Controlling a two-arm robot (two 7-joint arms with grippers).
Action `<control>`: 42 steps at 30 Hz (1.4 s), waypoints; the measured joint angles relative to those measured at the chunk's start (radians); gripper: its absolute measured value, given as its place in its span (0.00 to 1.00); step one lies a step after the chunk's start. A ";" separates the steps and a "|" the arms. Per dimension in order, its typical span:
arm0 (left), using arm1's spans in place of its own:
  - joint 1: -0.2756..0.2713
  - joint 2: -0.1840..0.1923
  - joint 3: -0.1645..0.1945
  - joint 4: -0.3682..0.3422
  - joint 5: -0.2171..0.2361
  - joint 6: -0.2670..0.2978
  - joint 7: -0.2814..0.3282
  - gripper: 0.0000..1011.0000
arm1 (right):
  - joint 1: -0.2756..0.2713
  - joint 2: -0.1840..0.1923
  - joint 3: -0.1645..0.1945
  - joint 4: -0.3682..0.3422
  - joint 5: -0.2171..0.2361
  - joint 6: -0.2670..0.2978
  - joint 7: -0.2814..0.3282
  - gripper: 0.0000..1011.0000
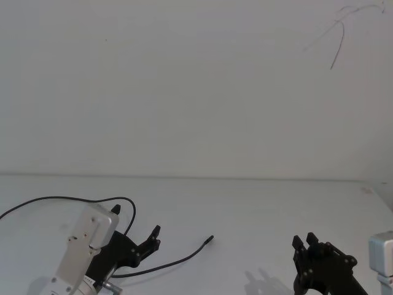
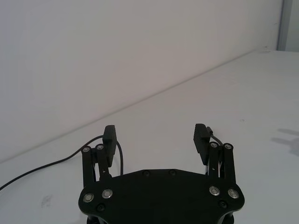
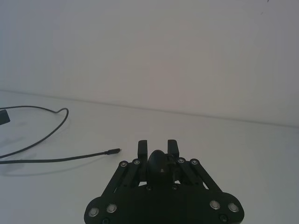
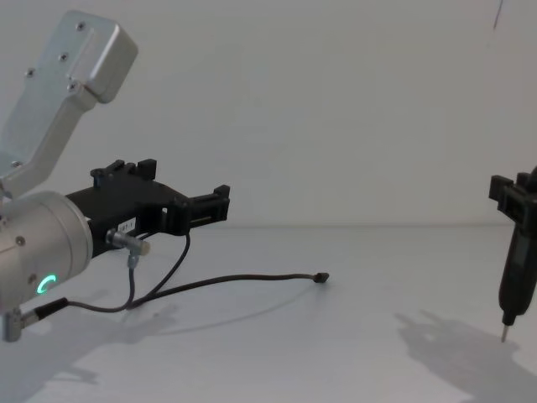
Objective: Pick up the data cable with the one hand.
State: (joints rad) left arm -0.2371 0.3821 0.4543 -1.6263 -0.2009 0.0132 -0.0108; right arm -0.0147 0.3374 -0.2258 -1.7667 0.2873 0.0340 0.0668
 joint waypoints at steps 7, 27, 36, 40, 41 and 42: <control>0.000 0.000 0.000 0.000 0.000 0.000 0.000 0.99 | 0.000 0.000 0.000 0.000 0.000 0.000 0.000 0.25; -0.018 0.013 0.008 0.001 -0.001 0.004 -0.052 0.99 | 0.000 0.000 0.000 0.000 0.000 0.000 0.000 0.25; -0.048 0.043 0.020 0.005 -0.025 0.006 -0.159 0.99 | 0.000 0.000 0.000 0.000 0.000 0.000 0.000 0.25; -0.064 0.060 0.026 0.010 -0.042 0.010 -0.216 0.99 | 0.000 0.000 0.000 0.000 0.000 0.000 0.000 0.25; -0.070 0.066 0.029 0.014 -0.049 0.014 -0.243 0.99 | 0.000 0.000 0.000 0.000 0.000 0.000 0.000 0.25; -0.070 0.066 0.029 0.014 -0.049 0.014 -0.243 0.99 | 0.000 0.000 0.000 0.000 0.000 0.000 0.000 0.25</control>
State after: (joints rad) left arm -0.3071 0.4479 0.4831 -1.6127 -0.2501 0.0270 -0.2537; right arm -0.0146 0.3374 -0.2259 -1.7667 0.2874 0.0341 0.0668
